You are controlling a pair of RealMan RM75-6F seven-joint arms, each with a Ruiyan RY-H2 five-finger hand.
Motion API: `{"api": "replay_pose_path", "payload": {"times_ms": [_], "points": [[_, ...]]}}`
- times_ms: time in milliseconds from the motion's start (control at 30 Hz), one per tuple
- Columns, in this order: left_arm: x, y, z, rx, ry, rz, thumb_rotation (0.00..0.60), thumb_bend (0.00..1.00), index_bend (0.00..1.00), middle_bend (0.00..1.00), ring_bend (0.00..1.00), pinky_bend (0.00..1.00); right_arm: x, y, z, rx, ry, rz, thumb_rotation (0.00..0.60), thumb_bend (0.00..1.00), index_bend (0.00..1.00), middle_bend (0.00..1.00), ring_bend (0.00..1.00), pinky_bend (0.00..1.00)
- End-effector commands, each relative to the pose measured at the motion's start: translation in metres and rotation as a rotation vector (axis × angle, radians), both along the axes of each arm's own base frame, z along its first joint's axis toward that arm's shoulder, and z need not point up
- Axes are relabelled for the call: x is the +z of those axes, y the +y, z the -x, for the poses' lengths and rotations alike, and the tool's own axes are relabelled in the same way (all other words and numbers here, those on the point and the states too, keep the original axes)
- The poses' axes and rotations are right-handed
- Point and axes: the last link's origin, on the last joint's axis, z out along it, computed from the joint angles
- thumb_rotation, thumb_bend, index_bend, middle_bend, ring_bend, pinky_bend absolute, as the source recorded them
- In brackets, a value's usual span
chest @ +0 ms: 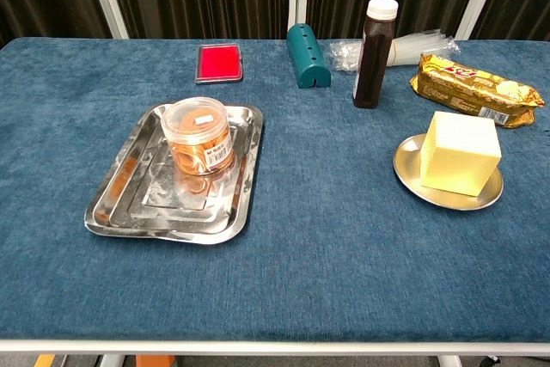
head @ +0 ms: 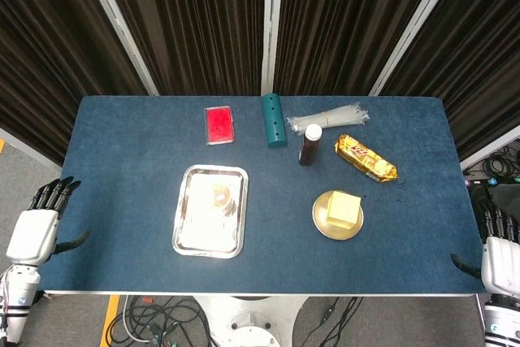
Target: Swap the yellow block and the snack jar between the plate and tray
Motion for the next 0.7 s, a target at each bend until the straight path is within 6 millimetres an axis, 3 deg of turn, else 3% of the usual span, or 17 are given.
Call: {"api": "replay_pose_path", "payload": {"times_ms": [33,267,433,700], "points": [[0.0,-0.001,0.001,0.011,-0.001,0.0,0.6,0.16,0.09,0.05,0.0,0.09,0.0,0.0,0.0,0.005,-0.002,0.003,0.6,0.06,0.0,0.0,0.0,0.0],[-0.001,-0.001,-0.003,0.006,-0.013,0.008,0.6,0.16,0.09,0.05,0.0,0.09,0.001,0.0,-0.007,0.031,-0.019,0.006,0.6,0.06,0.0,0.0,0.0,0.0],[0.001,0.0,-0.004,0.002,-0.023,0.002,0.6,0.16,0.08,0.05,0.0,0.09,-0.003,-0.01,-0.016,0.052,-0.029,-0.027,0.6,0.06,0.0,0.0,0.0,0.0],[-0.007,-0.003,-0.003,0.0,-0.04,0.023,0.6,0.16,0.09,0.05,0.0,0.09,-0.036,-0.041,-0.05,0.129,-0.056,-0.132,0.6,0.0,0.0,0.0,0.0,0.0]]}}
